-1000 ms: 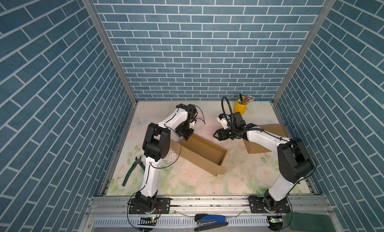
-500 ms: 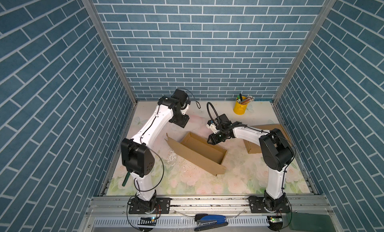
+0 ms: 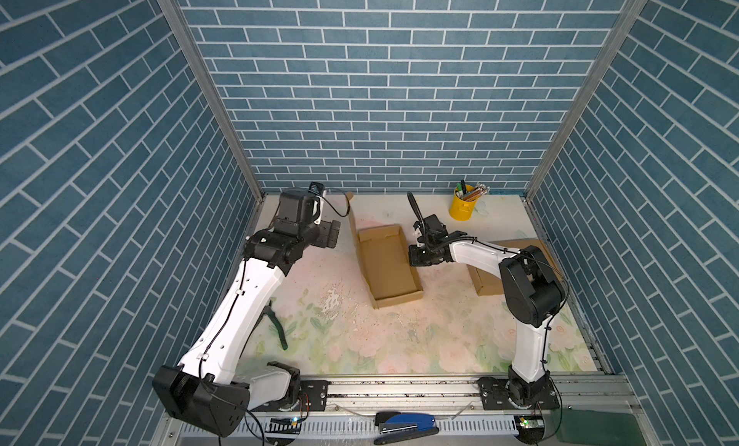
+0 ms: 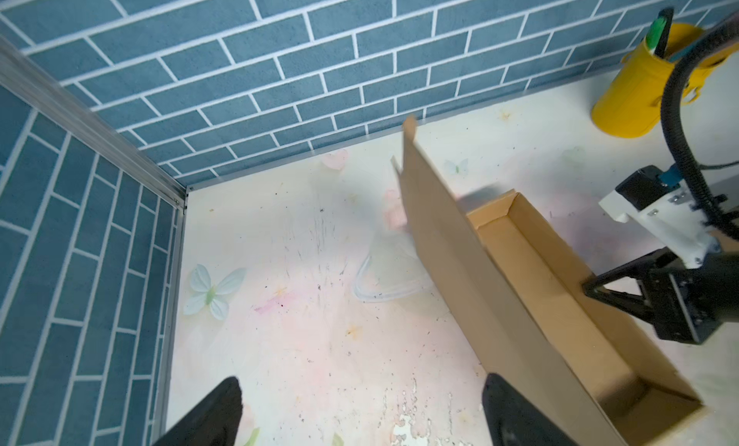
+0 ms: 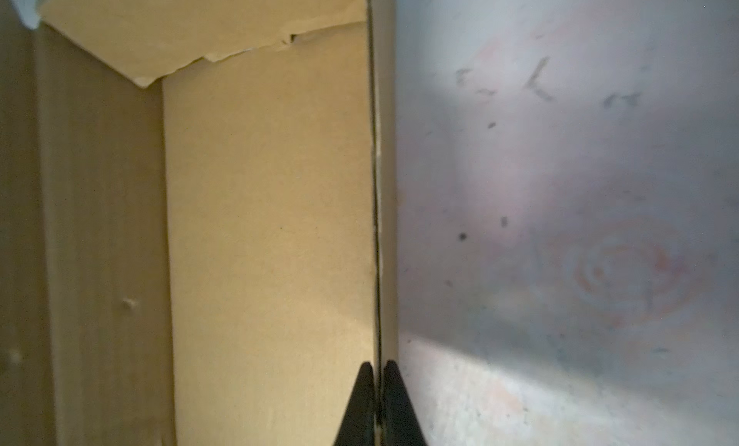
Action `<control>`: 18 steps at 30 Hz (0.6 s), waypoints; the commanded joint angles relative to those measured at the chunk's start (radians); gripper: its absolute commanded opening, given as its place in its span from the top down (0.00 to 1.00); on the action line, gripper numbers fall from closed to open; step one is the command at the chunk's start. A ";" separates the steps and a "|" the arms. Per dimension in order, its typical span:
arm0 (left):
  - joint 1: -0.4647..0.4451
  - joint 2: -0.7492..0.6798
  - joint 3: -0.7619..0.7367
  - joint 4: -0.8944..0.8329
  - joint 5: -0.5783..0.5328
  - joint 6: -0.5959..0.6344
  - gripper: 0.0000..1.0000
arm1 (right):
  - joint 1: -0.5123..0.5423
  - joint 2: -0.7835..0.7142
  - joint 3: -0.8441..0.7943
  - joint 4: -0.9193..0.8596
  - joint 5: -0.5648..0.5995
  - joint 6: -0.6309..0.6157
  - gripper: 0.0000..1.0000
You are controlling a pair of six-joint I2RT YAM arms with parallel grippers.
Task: Fold the paper box
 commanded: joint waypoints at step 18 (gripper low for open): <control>0.118 -0.151 -0.162 0.017 0.084 -0.282 0.30 | 0.263 -0.280 -0.329 0.230 0.064 0.547 0.63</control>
